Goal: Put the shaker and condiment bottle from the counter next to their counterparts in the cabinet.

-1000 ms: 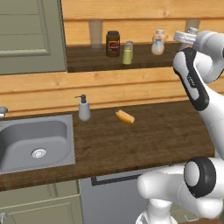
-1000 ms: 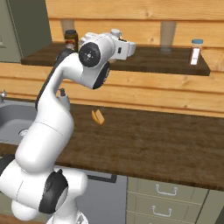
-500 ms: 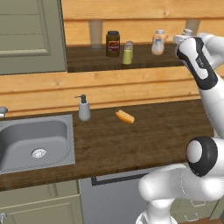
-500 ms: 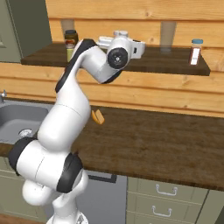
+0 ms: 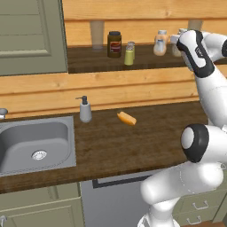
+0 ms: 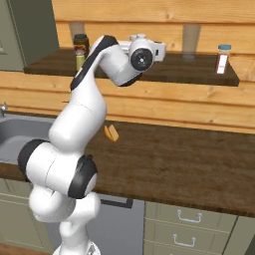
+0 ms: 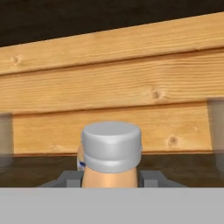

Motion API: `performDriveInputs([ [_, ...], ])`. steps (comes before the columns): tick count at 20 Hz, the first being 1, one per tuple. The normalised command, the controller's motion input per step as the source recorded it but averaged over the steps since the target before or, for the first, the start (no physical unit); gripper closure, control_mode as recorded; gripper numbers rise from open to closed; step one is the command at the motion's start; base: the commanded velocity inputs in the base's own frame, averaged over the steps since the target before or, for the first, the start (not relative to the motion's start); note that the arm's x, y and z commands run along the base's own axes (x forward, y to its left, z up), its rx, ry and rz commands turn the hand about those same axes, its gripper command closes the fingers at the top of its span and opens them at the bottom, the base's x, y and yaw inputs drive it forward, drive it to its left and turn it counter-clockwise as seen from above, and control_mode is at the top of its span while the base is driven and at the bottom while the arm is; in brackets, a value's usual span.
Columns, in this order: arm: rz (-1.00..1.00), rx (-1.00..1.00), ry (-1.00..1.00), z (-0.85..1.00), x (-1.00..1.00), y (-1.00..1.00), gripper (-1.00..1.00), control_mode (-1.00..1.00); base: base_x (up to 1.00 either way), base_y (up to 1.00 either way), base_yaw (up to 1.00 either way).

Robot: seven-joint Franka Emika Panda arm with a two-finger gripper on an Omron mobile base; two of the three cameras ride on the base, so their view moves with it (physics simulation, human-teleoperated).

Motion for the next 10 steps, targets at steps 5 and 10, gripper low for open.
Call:
performDriveInputs([
  [5,0.12,-0.05,0.00,-0.07,0.20,0.00,1.00,-1.00,0.00,0.00,0.00],
  [10,0.08,-0.07,0.00,-0.06,0.15,0.00,1.00,-1.00,0.00,0.00,0.00],
])
